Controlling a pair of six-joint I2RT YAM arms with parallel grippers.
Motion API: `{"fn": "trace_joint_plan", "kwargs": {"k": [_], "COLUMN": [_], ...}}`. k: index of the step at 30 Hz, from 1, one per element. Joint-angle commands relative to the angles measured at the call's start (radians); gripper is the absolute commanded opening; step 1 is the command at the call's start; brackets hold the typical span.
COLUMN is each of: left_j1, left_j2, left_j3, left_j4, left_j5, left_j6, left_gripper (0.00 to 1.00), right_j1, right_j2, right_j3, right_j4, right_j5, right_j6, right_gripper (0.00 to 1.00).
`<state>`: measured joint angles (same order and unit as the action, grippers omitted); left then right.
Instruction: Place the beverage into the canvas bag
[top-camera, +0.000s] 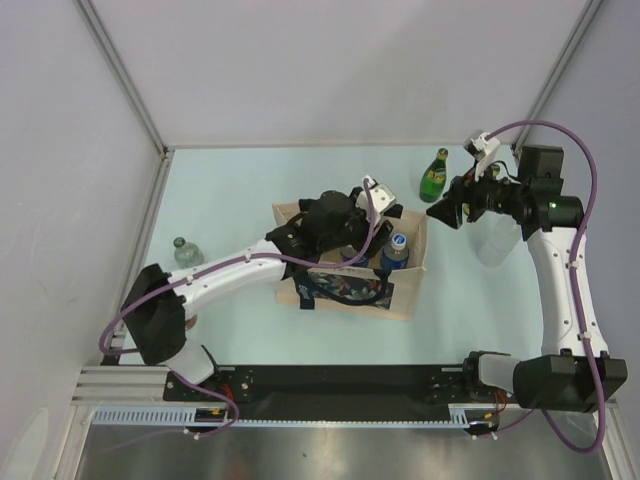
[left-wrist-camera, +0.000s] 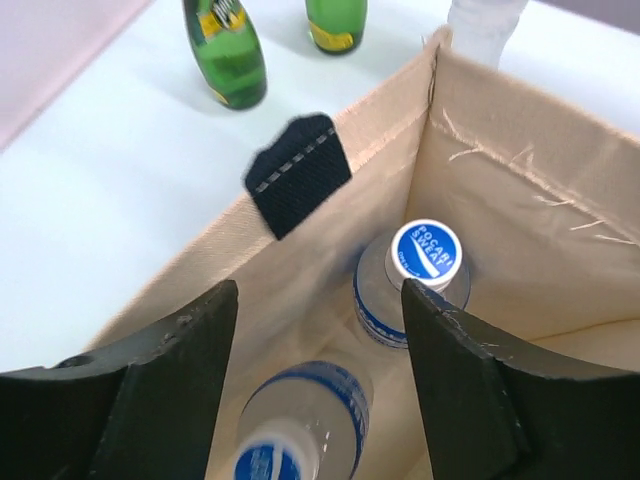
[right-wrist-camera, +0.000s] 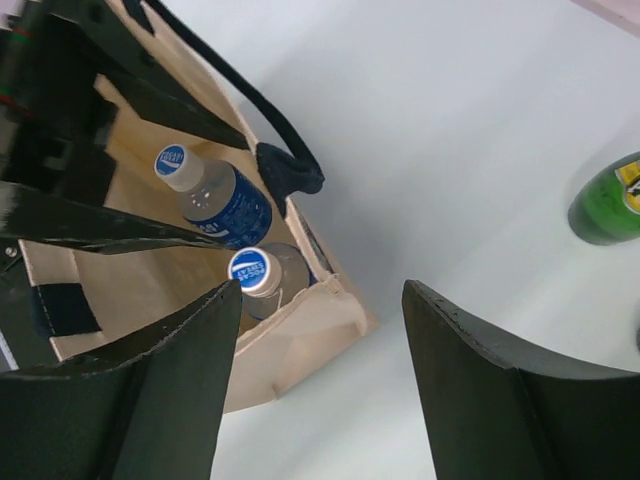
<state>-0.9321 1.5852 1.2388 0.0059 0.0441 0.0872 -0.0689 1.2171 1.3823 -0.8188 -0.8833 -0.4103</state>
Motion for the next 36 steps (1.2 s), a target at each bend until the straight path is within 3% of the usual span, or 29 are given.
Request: {"fn": "trace_joint_plan", "kwargs": {"k": [1, 6, 11, 18, 22, 29, 36], "left_j1": [-0.007, -0.007, -0.007, -0.008, -0.007, -0.005, -0.007], "left_j2": [-0.105, -0.189, -0.263, -0.395, -0.467, -0.544, -0.580], "left_j3": [0.042, 0.044, 0.030, -0.032, -0.070, -0.087, -0.098], "left_j4": [0.019, 0.002, -0.044, -0.089, -0.103, -0.156, -0.188], "left_j5": [-0.029, -0.043, -0.075, -0.159, -0.196, -0.263, -0.297], "left_j6": [-0.015, -0.037, -0.041, -0.070, -0.081, -0.150, -0.196], "left_gripper": [0.75, 0.86, 0.87, 1.00, 1.00, 1.00, 1.00], "right_j1": [-0.008, -0.011, -0.042, -0.159, -0.218, -0.325, -0.350], "right_j2": [0.033, 0.071, 0.094, 0.131, 0.148, 0.225, 0.292], "right_j3": [0.080, 0.116, 0.136, 0.184, 0.190, 0.250, 0.314], "right_j4": [0.000, 0.021, 0.027, -0.032, -0.051, -0.134, -0.246], "right_j5": [0.049, 0.121, 0.138, 0.226, 0.300, 0.271, 0.309], "right_j6": [0.001, 0.045, 0.068, 0.074, 0.074, 0.061, -0.016], "right_gripper": [0.71, 0.71, 0.71, 0.71, 0.71, 0.71, 0.71]}}
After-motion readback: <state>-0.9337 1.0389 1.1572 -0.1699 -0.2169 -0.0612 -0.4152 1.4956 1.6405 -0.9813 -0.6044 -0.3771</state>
